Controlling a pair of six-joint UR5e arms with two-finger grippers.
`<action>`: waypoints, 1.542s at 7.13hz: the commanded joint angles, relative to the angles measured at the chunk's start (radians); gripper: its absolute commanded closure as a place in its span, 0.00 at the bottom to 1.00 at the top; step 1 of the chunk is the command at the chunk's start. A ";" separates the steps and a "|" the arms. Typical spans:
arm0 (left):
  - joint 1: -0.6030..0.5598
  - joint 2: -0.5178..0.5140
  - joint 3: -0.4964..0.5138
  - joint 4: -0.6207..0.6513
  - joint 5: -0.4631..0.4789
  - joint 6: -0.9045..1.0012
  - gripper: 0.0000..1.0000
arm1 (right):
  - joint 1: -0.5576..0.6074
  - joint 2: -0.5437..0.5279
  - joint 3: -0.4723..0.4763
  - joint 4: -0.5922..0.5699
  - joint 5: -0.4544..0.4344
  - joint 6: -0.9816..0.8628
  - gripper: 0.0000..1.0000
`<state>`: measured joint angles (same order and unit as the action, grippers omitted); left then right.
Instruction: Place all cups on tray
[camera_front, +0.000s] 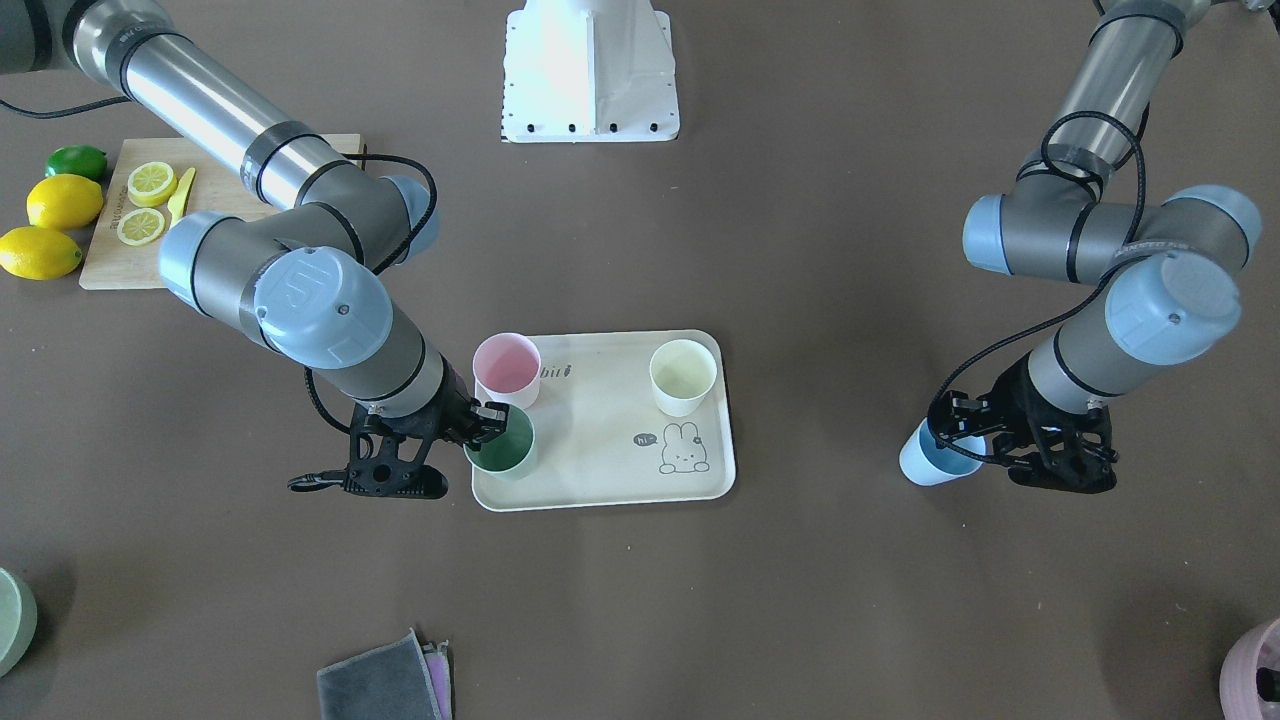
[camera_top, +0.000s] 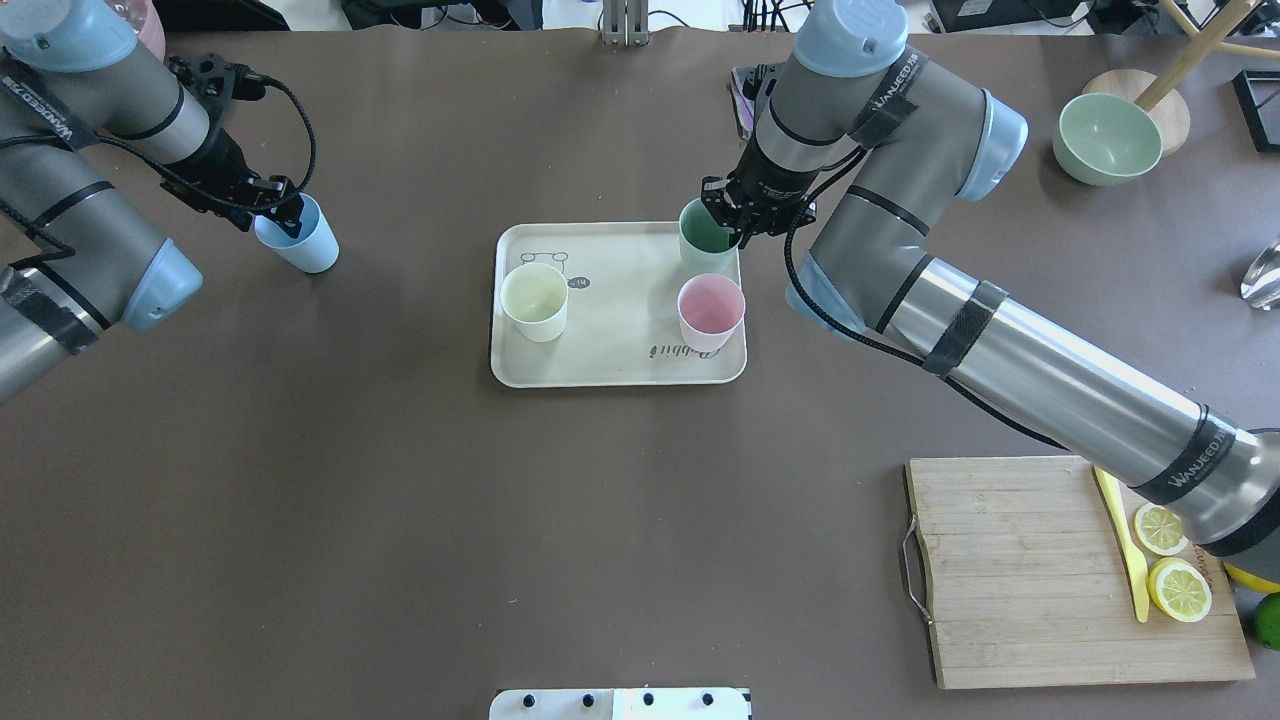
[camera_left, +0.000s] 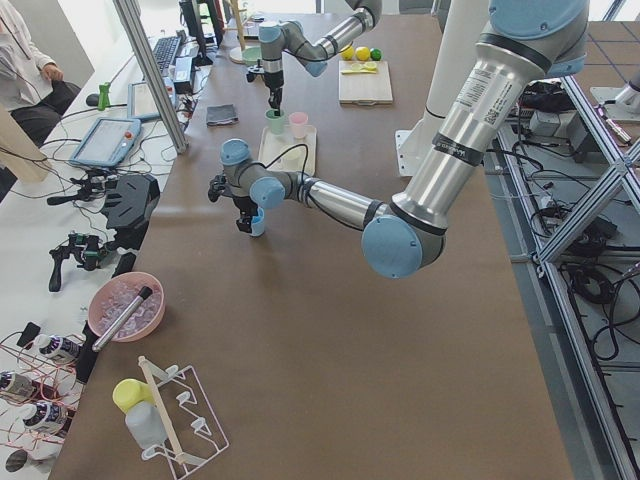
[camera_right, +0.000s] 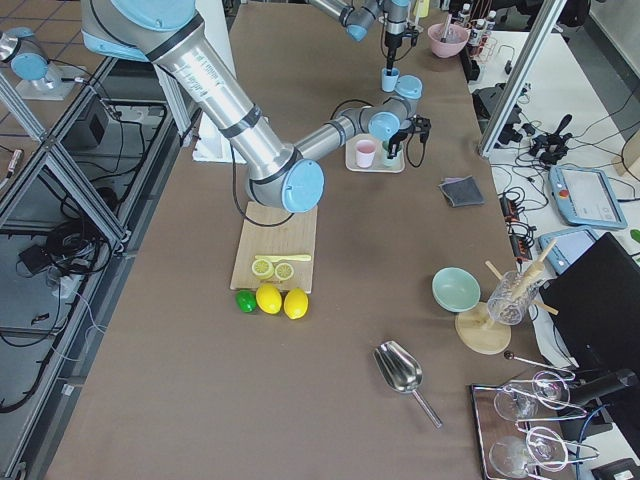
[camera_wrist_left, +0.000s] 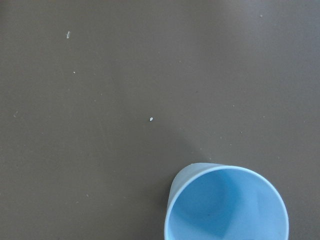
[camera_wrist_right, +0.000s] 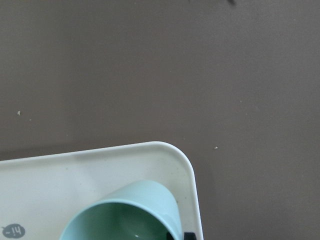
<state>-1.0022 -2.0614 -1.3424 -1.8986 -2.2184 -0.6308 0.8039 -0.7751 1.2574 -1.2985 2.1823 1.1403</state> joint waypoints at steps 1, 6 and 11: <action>-0.001 -0.028 -0.018 0.010 -0.009 -0.027 1.00 | 0.038 -0.003 0.025 -0.002 0.017 -0.011 0.00; 0.170 -0.339 0.050 0.092 0.056 -0.329 1.00 | 0.261 -0.220 0.073 -0.008 0.171 -0.396 0.00; 0.136 -0.326 0.053 0.092 0.070 -0.302 0.02 | 0.285 -0.239 0.074 -0.010 0.177 -0.404 0.00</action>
<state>-0.8241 -2.4182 -1.2635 -1.8111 -2.1043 -0.9524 1.0783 -1.0127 1.3309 -1.3057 2.3588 0.7376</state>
